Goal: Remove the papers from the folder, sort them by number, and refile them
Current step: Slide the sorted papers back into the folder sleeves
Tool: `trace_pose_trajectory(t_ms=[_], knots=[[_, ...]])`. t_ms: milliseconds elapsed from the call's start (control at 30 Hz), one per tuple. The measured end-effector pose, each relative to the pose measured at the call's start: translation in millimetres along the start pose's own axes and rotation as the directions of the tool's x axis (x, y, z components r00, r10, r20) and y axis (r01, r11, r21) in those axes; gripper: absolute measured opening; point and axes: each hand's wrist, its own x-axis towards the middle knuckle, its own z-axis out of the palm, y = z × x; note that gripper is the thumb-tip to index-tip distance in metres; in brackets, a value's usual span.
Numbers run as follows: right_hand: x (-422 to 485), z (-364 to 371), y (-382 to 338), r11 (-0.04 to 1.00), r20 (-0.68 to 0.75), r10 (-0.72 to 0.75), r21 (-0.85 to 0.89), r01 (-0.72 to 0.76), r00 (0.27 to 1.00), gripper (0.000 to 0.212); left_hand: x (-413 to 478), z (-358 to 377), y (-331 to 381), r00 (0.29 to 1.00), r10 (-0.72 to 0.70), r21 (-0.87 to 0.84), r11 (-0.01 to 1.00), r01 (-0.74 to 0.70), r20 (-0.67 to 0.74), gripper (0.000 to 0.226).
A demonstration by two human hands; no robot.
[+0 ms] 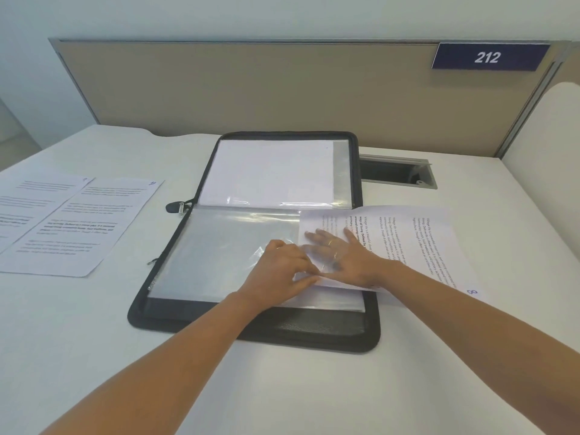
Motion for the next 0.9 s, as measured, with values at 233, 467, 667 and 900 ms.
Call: trace_pose_trajectory(t_ms=[233,467,667,900], knots=[[-0.3,-2.4,-4.5,0.977,0.055,0.035,-0.212,-0.023,0.998,0.077,6.8,1.4,17.1,0.969,0.248,0.048,0.968,-0.248,-0.006,0.025],[19.5,-5.4,-37.4,0.950,-0.022,0.247,-0.194,-0.247,0.969,0.063,7.8,2.7,23.2,0.955,0.294,0.085,0.953,-0.289,-0.043,0.023],[29.5,0.1,-35.9,0.937,-0.062,0.289,-0.187,-0.296,0.955,0.063,9.1,0.8,25.9,0.954,0.300,0.060,0.952,-0.299,-0.003,0.023],[31.5,1.0,-34.3,0.978,-0.020,0.147,-0.145,-0.148,0.989,0.072,8.8,-8.9,29.4,0.972,0.235,-0.034,0.971,-0.235,-0.004,0.028]])
